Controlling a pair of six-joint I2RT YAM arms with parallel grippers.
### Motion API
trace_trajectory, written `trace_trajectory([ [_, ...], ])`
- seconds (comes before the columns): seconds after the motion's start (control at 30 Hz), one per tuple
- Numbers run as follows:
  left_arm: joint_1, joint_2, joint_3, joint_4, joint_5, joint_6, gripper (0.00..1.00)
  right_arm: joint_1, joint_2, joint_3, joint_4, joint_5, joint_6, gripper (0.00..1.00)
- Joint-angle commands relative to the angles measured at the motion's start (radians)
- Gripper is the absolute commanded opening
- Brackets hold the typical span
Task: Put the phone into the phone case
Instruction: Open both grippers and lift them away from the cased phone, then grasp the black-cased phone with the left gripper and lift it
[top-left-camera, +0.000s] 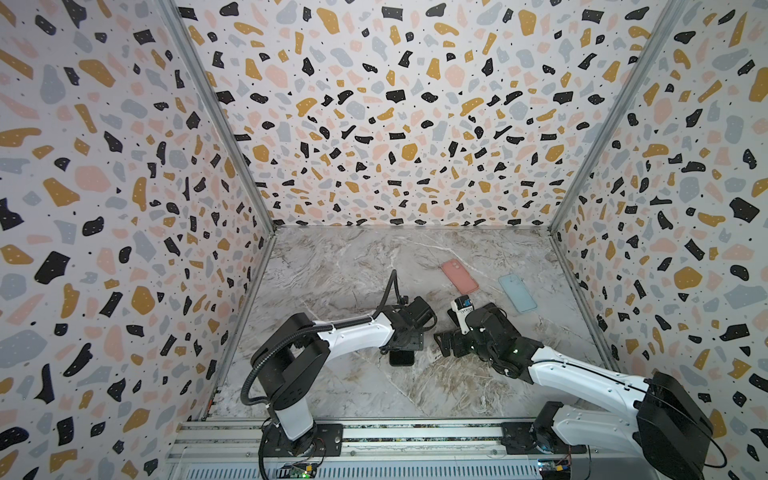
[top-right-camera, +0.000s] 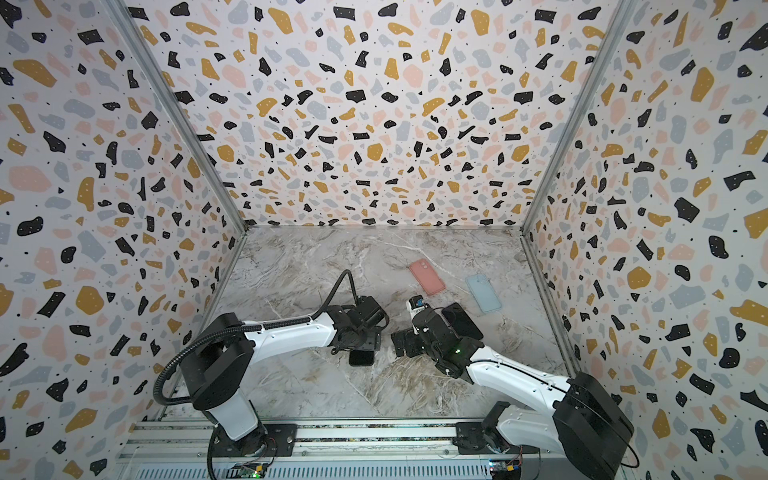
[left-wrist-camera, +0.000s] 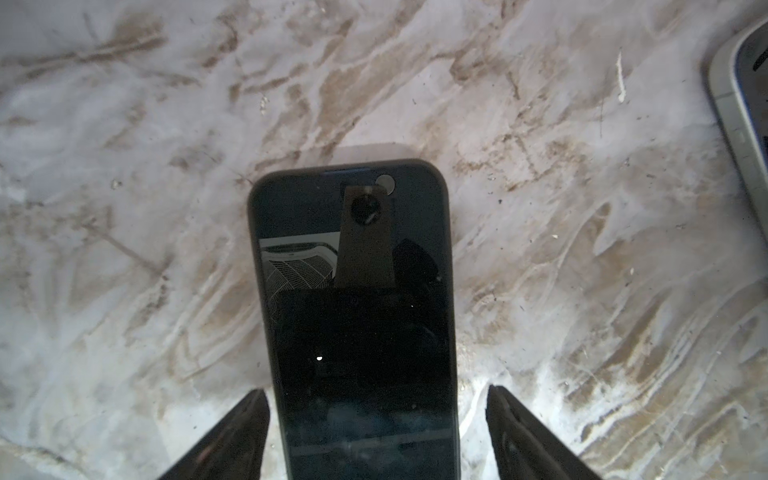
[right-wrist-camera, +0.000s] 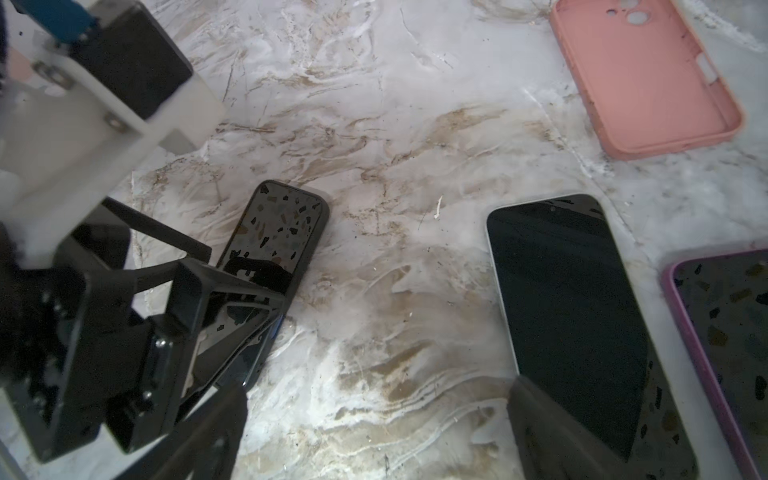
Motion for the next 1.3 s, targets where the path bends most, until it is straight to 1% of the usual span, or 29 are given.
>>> trace_trajectory([
  [0.0, -0.006, 0.03, 0.036, -0.05, -0.028, -0.01, 0.86, -0.01, -0.018, -0.012, -0.002, 0.011, 0.0, 0.99],
  [0.1, -0.006, 0.036, 0.041, -0.052, -0.028, -0.017, 0.93, -0.015, -0.023, -0.018, 0.002, 0.002, -0.001, 0.99],
  [0.13, -0.006, 0.037, 0.041, -0.053, -0.026, -0.02, 0.94, -0.017, -0.022, -0.018, 0.001, 0.0, 0.0, 0.99],
  [0.17, -0.006, 0.038, 0.044, -0.055, -0.029, -0.021, 0.98, -0.019, -0.021, -0.016, 0.001, -0.003, -0.001, 0.99],
  [0.2, -0.007, 0.04, 0.047, -0.058, -0.032, -0.022, 1.0, -0.02, -0.02, -0.016, 0.002, -0.006, -0.001, 0.99],
  [0.37, -0.007, 0.06, 0.059, -0.066, -0.037, -0.021, 1.0, -0.024, -0.006, -0.009, 0.007, -0.024, -0.001, 0.99],
  [0.7, -0.006, 0.149, 0.086, -0.071, -0.038, 0.0, 1.0, -0.024, 0.011, -0.001, -0.003, -0.045, 0.01, 0.99],
  [0.8, -0.007, 0.151, 0.083, -0.057, -0.024, 0.002, 0.95, -0.024, 0.016, 0.006, -0.019, -0.043, 0.016, 0.99],
  [0.93, -0.005, 0.139, 0.074, -0.054, -0.031, 0.0, 0.84, -0.023, 0.019, 0.01, -0.026, -0.041, 0.025, 0.99],
  [0.97, -0.005, 0.136, 0.071, -0.054, -0.032, 0.0, 0.82, -0.024, 0.019, 0.01, -0.025, -0.045, 0.027, 0.99],
  [1.27, 0.002, 0.121, 0.058, -0.049, -0.035, 0.001, 0.76, -0.024, 0.02, 0.014, -0.048, -0.038, 0.049, 0.99],
])
